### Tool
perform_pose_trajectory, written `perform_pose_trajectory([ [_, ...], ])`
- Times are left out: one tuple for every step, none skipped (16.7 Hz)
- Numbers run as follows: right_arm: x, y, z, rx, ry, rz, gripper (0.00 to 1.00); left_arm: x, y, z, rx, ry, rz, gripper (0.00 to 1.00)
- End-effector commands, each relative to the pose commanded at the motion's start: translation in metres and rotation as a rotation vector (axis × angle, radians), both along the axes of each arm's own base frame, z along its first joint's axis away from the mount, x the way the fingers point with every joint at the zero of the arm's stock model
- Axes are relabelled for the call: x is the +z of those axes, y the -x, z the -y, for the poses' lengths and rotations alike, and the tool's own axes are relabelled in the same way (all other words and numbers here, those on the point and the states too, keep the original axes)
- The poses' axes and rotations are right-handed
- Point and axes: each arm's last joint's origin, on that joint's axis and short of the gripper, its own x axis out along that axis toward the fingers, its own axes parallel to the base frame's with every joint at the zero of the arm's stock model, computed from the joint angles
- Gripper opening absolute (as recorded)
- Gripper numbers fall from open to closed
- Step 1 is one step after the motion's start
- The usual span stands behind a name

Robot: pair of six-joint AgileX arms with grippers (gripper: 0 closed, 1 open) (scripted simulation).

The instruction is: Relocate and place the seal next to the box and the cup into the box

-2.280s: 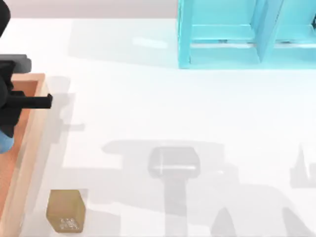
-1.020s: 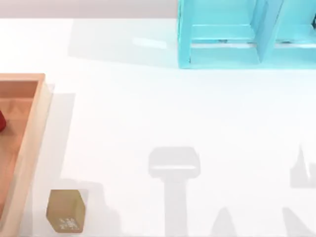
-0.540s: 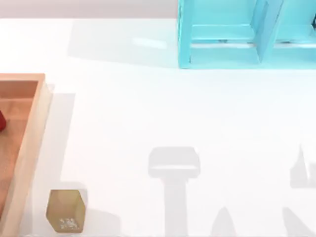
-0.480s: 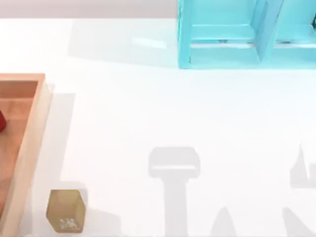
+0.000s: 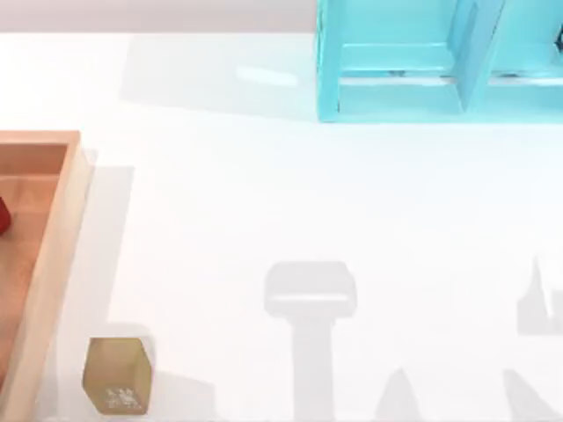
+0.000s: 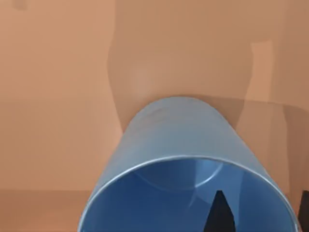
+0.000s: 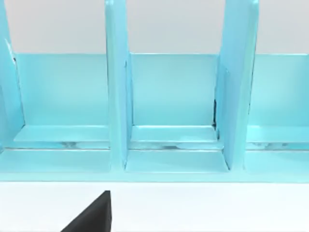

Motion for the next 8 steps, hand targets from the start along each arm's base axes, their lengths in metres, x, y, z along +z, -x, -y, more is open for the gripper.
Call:
perform_pose_trajectory([
  [0.0000, 0.0000, 0.0000, 0.000, 0.000, 0.000, 1.00, 0.0000, 0.0000, 0.0000, 0.000, 0.000, 0.000, 0.68],
  [0.0000, 0.0000, 0.0000, 0.000, 0.000, 0.000, 1.00, 0.0000, 0.0000, 0.0000, 0.000, 0.000, 0.000, 0.75],
  [0.0000, 0.0000, 0.0000, 0.000, 0.000, 0.000, 1.00, 0.0000, 0.0000, 0.0000, 0.000, 0.000, 0.000, 0.83],
  [0.0000, 0.0000, 0.0000, 0.000, 0.000, 0.000, 1.00, 0.0000, 0.0000, 0.0000, 0.000, 0.000, 0.000, 0.90],
  [0.0000, 0.0000, 0.0000, 0.000, 0.000, 0.000, 1.00, 0.0000, 0.0000, 0.0000, 0.000, 0.000, 0.000, 0.98],
  [0.0000, 0.0000, 0.0000, 0.000, 0.000, 0.000, 1.00, 0.0000, 0.0000, 0.0000, 0.000, 0.000, 0.000, 1.00],
  [0.0000, 0.0000, 0.0000, 0.000, 0.000, 0.000, 1.00, 0.0000, 0.0000, 0.0000, 0.000, 0.000, 0.000, 1.00],
  [0.0000, 0.0000, 0.0000, 0.000, 0.000, 0.000, 1.00, 0.0000, 0.0000, 0.0000, 0.000, 0.000, 0.000, 1.00],
])
